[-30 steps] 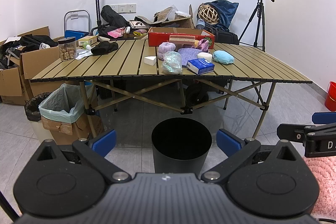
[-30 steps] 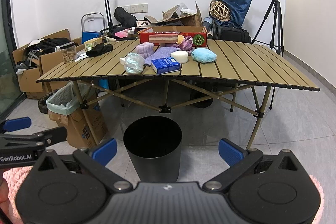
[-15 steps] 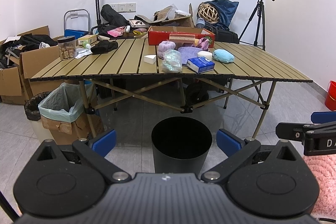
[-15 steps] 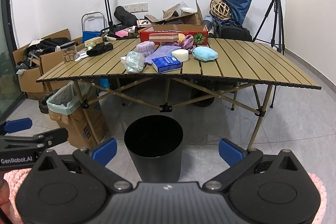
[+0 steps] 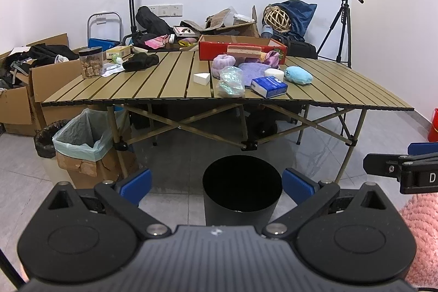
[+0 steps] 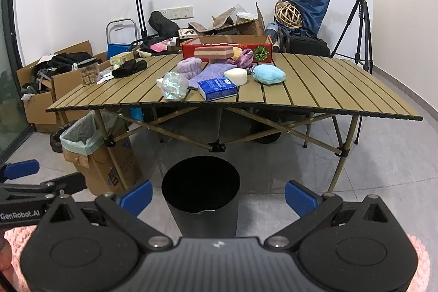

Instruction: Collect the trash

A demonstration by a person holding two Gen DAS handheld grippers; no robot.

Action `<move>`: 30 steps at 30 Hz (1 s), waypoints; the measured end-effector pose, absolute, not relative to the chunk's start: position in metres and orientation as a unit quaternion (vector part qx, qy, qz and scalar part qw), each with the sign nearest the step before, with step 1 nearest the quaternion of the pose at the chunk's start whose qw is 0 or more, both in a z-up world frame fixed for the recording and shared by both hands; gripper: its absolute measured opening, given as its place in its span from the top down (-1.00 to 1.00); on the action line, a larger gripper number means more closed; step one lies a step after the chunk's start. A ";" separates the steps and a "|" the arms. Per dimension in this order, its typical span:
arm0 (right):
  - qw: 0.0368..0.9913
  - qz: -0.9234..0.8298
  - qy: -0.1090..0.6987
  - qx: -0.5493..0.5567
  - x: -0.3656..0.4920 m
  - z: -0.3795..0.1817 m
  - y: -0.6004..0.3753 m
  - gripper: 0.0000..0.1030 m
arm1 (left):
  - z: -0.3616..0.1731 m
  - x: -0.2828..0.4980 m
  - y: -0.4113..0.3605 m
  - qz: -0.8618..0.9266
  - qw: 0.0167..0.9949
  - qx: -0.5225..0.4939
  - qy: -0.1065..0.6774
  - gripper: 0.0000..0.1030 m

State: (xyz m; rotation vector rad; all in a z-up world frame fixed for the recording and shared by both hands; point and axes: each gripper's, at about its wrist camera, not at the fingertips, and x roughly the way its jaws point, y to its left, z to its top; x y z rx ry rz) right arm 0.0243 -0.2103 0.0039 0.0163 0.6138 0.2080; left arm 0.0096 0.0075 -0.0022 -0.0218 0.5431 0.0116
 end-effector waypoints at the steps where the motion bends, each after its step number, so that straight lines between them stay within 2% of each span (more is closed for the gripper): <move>1: 0.948 0.103 0.300 0.008 0.026 0.004 -0.210 -1.00 | -0.003 0.013 0.008 0.006 0.963 -0.011 0.268 -1.00; 30: 0.960 0.117 0.256 0.010 0.108 0.020 -0.197 -1.00 | 0.010 0.076 0.023 0.031 0.973 -0.032 0.225 -1.00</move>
